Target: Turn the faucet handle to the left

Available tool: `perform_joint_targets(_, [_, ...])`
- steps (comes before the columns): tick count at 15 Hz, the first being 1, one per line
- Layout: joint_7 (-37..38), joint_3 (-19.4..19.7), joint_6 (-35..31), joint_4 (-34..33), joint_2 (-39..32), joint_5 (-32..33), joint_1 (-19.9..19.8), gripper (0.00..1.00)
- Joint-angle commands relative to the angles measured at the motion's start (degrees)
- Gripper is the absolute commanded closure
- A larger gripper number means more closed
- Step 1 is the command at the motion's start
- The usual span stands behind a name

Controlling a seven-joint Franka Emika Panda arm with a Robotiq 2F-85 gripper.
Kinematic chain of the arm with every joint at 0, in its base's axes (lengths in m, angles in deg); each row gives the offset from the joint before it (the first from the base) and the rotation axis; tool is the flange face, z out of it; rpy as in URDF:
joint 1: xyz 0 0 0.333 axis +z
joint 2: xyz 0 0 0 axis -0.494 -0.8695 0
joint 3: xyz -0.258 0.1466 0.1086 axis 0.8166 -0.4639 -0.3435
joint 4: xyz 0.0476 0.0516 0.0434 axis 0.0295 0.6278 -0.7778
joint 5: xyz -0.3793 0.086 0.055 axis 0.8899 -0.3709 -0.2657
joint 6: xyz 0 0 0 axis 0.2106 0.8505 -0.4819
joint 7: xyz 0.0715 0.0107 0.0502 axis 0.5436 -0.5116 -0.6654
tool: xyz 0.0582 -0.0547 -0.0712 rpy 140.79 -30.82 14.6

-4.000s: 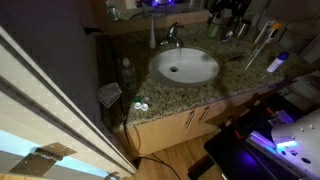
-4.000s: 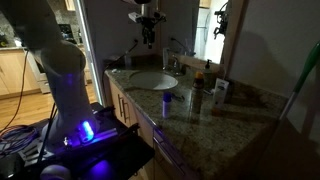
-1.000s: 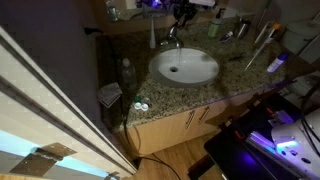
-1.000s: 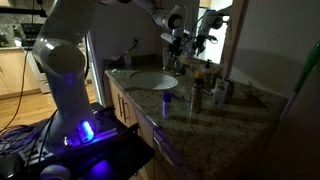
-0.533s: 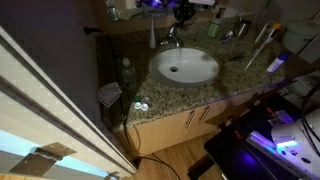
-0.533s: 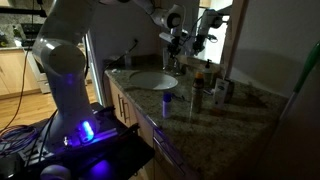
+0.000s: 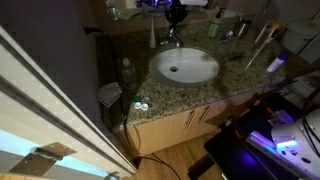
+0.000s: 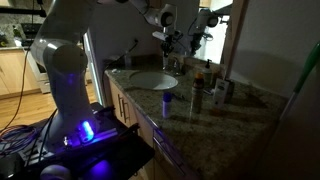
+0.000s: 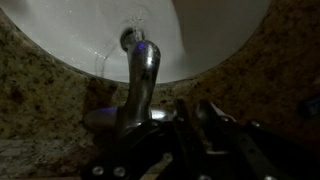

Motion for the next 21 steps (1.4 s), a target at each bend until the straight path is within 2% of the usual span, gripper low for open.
perform_joint_targets(1, [2.8,1.9,1.2,2.8,3.9,4.2,1.0,0.47])
perform_joint_targets(7, [6.9,4.3,7.9,4.2,7.9,8.0,-0.1,0.05])
perform_joint_targets(8, [5.7,3.5,6.5,1.6,5.7,7.4,0.0,0.23])
perform_joint_targets(9, [6.0,3.8,7.4,1.7,6.2,7.4,-0.2,0.17])
perform_joint_targets(10, [6.1,4.0,7.7,1.9,6.4,7.5,-0.4,0.00])
perform_joint_targets(15, [5.7,2.7,4.2,-3.6,-0.6,0.7,-2.0,0.00])
perform_joint_targets(19, [8.0,3.4,3.5,-8.0,-5.0,-1.0,-1.9,0.00])
perform_joint_targets(20, [6.9,3.4,3.7,-4.5,-2.4,0.1,-1.4,0.00])
perform_joint_targets(21, [7.4,3.5,3.7,-5.4,-3.3,0.0,-1.5,0.00])
